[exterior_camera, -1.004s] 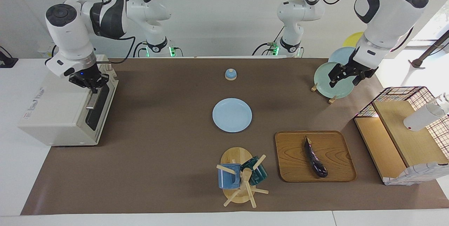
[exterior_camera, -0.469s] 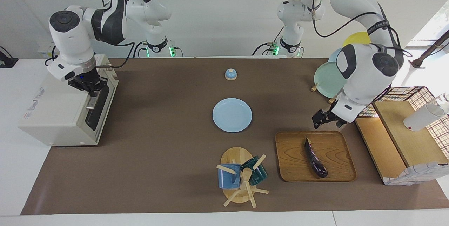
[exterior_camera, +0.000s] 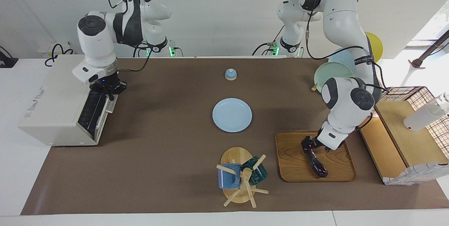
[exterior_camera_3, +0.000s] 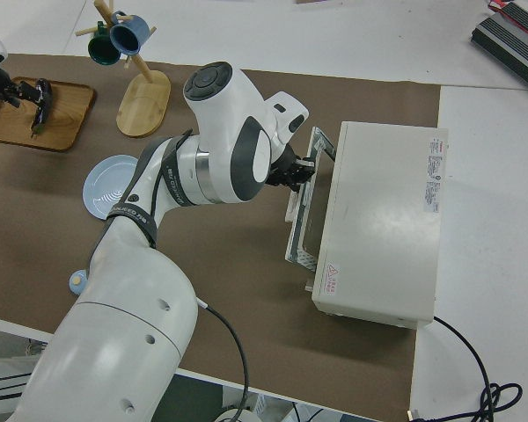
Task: Put eggplant into oven
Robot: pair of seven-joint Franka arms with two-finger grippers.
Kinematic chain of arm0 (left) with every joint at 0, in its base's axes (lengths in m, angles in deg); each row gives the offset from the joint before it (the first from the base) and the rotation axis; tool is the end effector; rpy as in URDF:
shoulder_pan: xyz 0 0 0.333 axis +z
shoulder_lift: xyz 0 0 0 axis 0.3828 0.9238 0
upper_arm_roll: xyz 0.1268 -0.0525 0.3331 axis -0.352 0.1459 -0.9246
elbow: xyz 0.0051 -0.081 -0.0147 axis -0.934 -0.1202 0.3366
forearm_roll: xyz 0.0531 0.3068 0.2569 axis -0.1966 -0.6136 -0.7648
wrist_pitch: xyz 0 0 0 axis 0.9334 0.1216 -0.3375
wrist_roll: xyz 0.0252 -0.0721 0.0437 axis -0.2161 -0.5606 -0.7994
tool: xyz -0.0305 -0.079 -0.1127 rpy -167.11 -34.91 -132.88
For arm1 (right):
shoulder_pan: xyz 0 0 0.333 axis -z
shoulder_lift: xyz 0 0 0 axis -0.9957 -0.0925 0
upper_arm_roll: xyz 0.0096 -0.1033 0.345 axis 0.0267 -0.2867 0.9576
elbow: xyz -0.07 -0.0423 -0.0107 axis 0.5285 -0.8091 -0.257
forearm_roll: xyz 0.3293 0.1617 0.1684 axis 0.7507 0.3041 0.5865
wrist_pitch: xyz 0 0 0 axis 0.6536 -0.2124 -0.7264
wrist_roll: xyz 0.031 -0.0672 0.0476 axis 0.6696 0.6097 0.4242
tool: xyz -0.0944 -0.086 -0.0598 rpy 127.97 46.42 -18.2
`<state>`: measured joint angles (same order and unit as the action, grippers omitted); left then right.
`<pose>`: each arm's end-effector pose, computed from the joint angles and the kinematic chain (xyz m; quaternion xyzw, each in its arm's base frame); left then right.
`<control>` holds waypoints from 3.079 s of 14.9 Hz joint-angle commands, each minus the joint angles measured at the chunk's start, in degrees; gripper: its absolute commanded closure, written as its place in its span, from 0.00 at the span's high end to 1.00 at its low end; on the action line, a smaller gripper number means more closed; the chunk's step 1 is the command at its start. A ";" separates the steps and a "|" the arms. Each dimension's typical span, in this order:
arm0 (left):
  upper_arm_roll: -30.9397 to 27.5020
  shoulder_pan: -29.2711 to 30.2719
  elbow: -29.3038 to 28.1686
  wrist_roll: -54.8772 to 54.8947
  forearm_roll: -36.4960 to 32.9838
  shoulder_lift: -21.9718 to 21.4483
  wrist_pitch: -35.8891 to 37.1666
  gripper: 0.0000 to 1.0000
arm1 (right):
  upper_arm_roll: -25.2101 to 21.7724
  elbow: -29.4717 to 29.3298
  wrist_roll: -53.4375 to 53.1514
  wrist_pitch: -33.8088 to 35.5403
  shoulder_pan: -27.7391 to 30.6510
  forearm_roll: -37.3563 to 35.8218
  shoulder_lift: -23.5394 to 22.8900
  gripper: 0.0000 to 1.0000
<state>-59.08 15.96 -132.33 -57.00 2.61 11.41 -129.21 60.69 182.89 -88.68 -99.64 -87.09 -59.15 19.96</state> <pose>0.7457 -0.1213 0.3330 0.9979 -0.0219 0.0472 0.0391 0.5381 -0.0199 0.4380 0.9922 0.0688 0.0059 0.1040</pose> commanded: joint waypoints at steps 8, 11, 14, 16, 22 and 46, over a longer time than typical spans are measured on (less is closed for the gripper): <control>-0.51 -1.28 -6.66 0.69 -0.22 -1.11 -6.95 0.97 | -0.60 3.60 -2.86 -14.89 -1.64 3.79 -8.67 0.00; -0.51 -1.28 -7.80 0.69 -0.22 -1.55 -8.18 0.80 | -0.60 4.74 -4.00 -17.35 -1.64 5.89 -10.16 0.00; -0.51 -1.28 -7.45 0.69 -0.14 -1.55 -7.66 0.33 | -0.60 4.83 -5.05 -17.71 -1.64 6.43 -11.74 0.00; -0.51 -0.93 -6.67 0.69 0.30 -1.55 -6.34 0.00 | -0.60 4.92 -6.19 -19.28 -1.64 6.52 -12.63 0.00; -0.42 -1.36 -2.70 -3.95 6.37 -6.81 2.96 0.00 | -0.51 1.50 -12.52 -15.45 -8.22 11.52 -12.63 0.00; -0.51 -31.42 -29.07 -31.66 6.63 -15.18 -19.86 0.00 | -1.04 -11.34 -5.68 20.09 -4.63 13.64 2.40 1.00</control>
<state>-58.54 -14.20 -161.60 -88.60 8.74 -5.07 -146.61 59.56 170.38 -96.20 -78.46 -91.92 -46.87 21.51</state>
